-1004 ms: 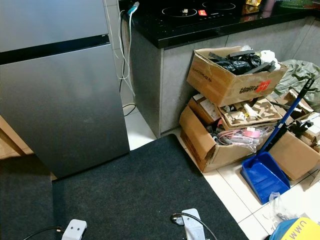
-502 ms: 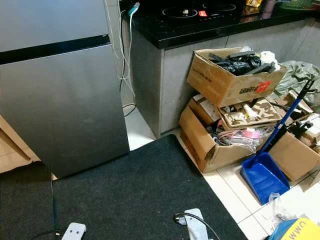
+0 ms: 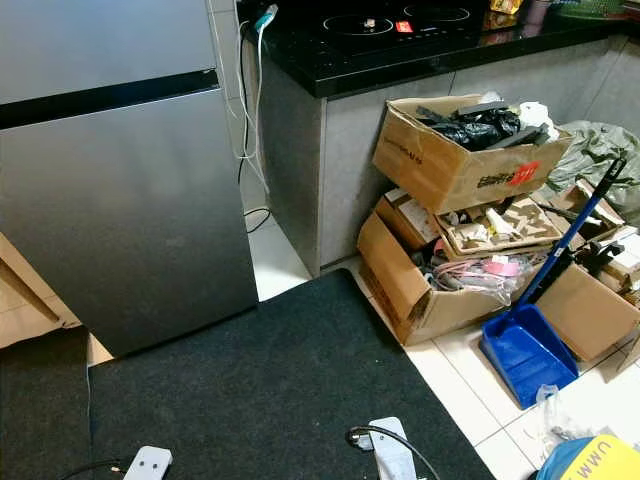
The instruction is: Restocking fridge
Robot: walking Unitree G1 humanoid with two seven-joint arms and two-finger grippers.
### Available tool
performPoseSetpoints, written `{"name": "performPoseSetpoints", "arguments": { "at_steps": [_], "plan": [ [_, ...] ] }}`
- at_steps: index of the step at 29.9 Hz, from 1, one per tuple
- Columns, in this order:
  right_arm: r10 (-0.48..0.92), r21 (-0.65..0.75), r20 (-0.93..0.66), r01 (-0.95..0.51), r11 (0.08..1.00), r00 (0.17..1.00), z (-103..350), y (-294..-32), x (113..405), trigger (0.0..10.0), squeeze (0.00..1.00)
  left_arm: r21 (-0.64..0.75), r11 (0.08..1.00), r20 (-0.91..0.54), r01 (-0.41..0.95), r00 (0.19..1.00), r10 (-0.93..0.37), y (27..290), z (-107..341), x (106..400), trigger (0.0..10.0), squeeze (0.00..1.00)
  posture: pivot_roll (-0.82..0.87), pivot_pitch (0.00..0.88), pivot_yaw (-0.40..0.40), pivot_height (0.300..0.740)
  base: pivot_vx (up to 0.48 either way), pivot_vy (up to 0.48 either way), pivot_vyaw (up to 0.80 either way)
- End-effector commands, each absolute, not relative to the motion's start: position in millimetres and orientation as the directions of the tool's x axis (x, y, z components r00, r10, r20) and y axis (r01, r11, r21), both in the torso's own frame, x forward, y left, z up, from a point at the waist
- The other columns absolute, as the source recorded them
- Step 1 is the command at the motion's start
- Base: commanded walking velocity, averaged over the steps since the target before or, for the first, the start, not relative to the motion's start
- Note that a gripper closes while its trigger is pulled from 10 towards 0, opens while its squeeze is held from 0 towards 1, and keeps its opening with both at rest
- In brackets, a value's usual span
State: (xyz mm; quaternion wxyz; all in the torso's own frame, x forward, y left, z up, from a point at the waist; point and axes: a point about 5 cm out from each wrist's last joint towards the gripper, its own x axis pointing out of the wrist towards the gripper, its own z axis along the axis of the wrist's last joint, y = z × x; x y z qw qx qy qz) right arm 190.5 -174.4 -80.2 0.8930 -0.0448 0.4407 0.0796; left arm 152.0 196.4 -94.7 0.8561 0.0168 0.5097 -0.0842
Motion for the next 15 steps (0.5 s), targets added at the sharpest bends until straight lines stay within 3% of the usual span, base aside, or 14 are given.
{"name": "performPoseSetpoints", "arguments": {
  "at_steps": [1,15],
  "plan": [
    [0.099,-0.013,-0.806,-0.185,0.983,0.583,-83.0,-175.0,185.0,10.0,0.0,-0.062,0.985,-0.888,0.161,0.442,-0.128,195.0,-98.3,143.3,10.0,0.0,-0.09,0.114,0.0,0.74,0.0,0.0,0.0],
    [0.093,-0.02,-0.808,-0.185,0.983,0.581,-83.3,-177.2,184.0,10.0,0.0,-0.065,0.985,-0.886,0.161,0.445,-0.131,193.6,-98.0,144.7,10.0,0.0,-0.09,0.121,-0.002,0.74,0.0,0.0,0.0]
  ]
}}
